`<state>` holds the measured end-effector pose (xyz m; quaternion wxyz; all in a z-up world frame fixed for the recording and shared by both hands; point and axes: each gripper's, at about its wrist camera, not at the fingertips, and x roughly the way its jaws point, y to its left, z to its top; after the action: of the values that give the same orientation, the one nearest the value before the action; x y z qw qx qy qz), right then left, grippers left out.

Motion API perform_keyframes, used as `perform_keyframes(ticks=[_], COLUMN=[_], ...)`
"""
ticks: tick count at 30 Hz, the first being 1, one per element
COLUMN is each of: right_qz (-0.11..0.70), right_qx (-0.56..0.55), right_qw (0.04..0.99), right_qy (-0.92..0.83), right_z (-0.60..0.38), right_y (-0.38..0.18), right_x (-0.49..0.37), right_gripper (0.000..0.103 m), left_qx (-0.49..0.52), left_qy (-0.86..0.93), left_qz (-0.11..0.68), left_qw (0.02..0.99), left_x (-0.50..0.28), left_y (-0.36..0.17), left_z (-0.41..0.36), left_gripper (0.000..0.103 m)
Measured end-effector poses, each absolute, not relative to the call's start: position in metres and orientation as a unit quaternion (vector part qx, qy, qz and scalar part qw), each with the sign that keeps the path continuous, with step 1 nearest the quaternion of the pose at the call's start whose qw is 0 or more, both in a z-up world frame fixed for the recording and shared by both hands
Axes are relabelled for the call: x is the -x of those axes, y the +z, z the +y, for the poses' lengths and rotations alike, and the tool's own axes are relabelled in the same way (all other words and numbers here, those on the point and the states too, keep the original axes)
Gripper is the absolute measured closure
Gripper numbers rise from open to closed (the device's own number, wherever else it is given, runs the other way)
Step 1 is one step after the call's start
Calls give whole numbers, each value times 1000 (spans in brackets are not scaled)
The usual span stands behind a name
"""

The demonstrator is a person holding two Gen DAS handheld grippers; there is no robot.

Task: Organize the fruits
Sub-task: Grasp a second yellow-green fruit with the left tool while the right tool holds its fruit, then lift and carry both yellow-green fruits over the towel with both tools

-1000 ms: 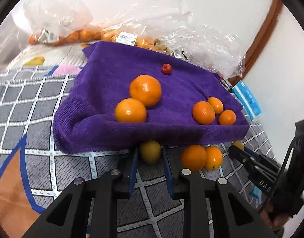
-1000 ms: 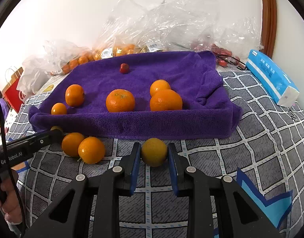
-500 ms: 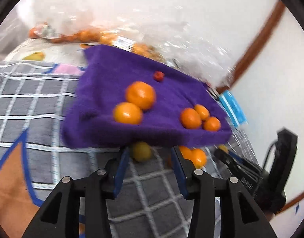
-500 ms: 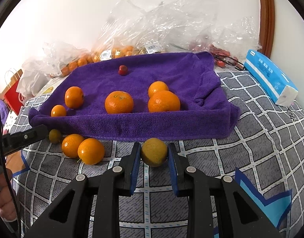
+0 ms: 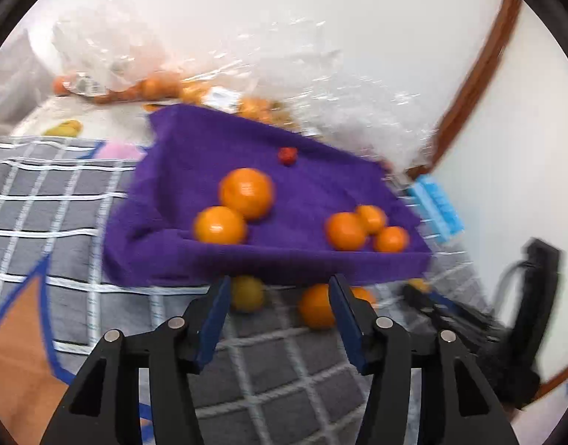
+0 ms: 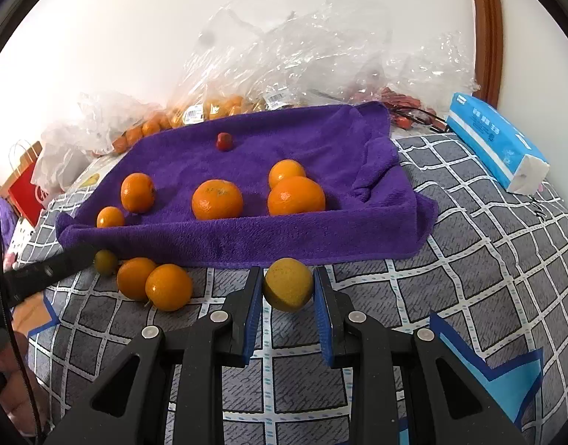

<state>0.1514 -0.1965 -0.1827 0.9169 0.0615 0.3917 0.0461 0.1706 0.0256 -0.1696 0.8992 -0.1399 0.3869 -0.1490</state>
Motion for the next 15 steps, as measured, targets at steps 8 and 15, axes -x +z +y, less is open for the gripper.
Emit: perform_keyframes(ticks=[8,15], right_qz=[400,401], right_qx=[-62,-61], right_qw=[913,912], right_qy=[48,53], right_z=[-196,-194], right_y=[-185,-186], right_x=[-155,-156], right_gripper=[76,76], left_qx=[80,100], left_qy=[-88,-97], left_qz=[416,418], left_qw=[901,898], left_x=[-187,-186], left_y=[-184,-185], left_z=[8,15], left_gripper=[54,80])
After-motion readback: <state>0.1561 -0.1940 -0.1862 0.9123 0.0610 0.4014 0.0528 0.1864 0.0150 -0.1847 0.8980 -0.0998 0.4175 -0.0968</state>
